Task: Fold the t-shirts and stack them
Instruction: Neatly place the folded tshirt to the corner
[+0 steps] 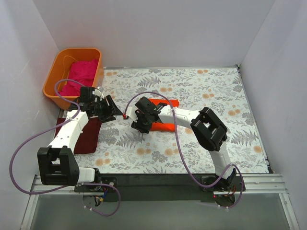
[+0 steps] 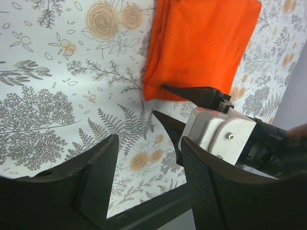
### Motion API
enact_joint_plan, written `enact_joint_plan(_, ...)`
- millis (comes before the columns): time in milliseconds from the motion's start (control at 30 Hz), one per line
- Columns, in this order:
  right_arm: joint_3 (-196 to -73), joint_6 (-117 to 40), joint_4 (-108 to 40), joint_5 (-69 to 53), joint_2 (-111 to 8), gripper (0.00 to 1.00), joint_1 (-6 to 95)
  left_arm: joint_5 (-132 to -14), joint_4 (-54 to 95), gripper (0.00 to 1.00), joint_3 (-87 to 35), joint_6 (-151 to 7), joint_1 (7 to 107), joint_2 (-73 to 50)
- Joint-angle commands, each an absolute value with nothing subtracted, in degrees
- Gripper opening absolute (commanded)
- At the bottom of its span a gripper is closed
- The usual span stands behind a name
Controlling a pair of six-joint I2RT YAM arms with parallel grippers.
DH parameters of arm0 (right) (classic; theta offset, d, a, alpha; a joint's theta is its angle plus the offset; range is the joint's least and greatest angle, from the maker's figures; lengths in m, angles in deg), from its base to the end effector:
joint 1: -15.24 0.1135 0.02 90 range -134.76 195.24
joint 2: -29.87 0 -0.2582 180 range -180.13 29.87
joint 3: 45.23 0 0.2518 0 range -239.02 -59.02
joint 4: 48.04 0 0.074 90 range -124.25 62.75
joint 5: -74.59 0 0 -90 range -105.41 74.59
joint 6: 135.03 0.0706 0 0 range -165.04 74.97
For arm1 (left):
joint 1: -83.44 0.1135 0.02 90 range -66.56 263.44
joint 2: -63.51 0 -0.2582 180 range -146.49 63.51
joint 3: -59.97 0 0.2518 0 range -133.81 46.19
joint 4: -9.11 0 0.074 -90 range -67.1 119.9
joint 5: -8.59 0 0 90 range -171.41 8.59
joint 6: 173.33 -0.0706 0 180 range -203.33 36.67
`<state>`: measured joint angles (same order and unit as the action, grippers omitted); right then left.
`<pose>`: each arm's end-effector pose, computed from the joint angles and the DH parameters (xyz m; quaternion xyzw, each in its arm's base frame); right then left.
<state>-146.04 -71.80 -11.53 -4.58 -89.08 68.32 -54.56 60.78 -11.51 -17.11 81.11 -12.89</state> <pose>0.2700 0.3815 0.1441 -0.6307 0.7090 0.1563 0.2739 0.2841 -0.0435 0.2285 -0.4363 0.8258 -0.3412 0.1058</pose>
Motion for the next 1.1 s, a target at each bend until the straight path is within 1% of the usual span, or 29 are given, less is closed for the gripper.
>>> enact_joint_plan(0,-148.5,-71.7,-14.7,-4.7,-89.7,0.52,69.1,-56.3,63.7,0.54,-12.2,-18.8,81.9,-12.2)
enact_joint_plan(133,-148.0,-71.1,-14.8,-4.5,-87.6,0.51,69.5,-54.1,63.3,0.54,-13.1,-18.1,83.3,-12.6)
enact_joint_plan(333,-147.3,-71.6,-16.1,-6.8,-85.4,0.50,70.0,-54.6,62.5,0.53,-13.6,-17.7,83.3,-14.3)
enact_joint_plan(500,-149.6,-71.4,-16.1,-8.2,-88.3,0.50,70.2,-54.5,62.1,0.53,-13.8,-17.6,83.3,-15.5)
enact_joint_plan(667,-146.0,-71.3,-17.5,-7.2,-90.3,0.49,69.7,-54.9,61.9,0.53,-14.1,-16.8,83.3,-17.2)
enact_joint_plan(733,-144.8,-71.6,-19.1,-7.4,-91.1,0.48,69.7,-54.8,61.4,0.53,-13.8,-16.3,85.0,-17.7)
enact_joint_plan(767,-144.5,-71.8,-19.4,-8.0,-91.6,0.45,69.7,-54.6,61.3,0.53,-13.5,-16.0,85.0,-18.1)
enact_joint_plan(800,-143.8,-71.8,-19.7,-8.1,-91.9,0.35,69.6,-54.1,60.9,0.53,-12.7,-15.9,85.0,-18.3)
enact_joint_plan(867,-143.3,-71.6,-19.7,-7.5,-91.3,0.25,69.4,-53.6,60.2,0.53,-11.4,-14.9,85.0,-18.3)
enact_joint_plan(900,-142.3,-71.5,-19.7,-6.9,-89.8,0.16,69.3,-53.1,58.2,0.54,-9.5,-14.6,85.1,-18.2)
enact_joint_plan(967,-141.5,-71.4,-19.8,-4.4,-87.7,0.02,69.1,-51.9,55.8,0.54,-7.3,-12.4,85.1,-18.2)
enact_joint_plan(1067,-139.6,-71.1,-20.0,-0.2,-82.8,0.01,68.9,-47.8,49.3,0.57,-3.1,-9.2,84.9,-18.4)
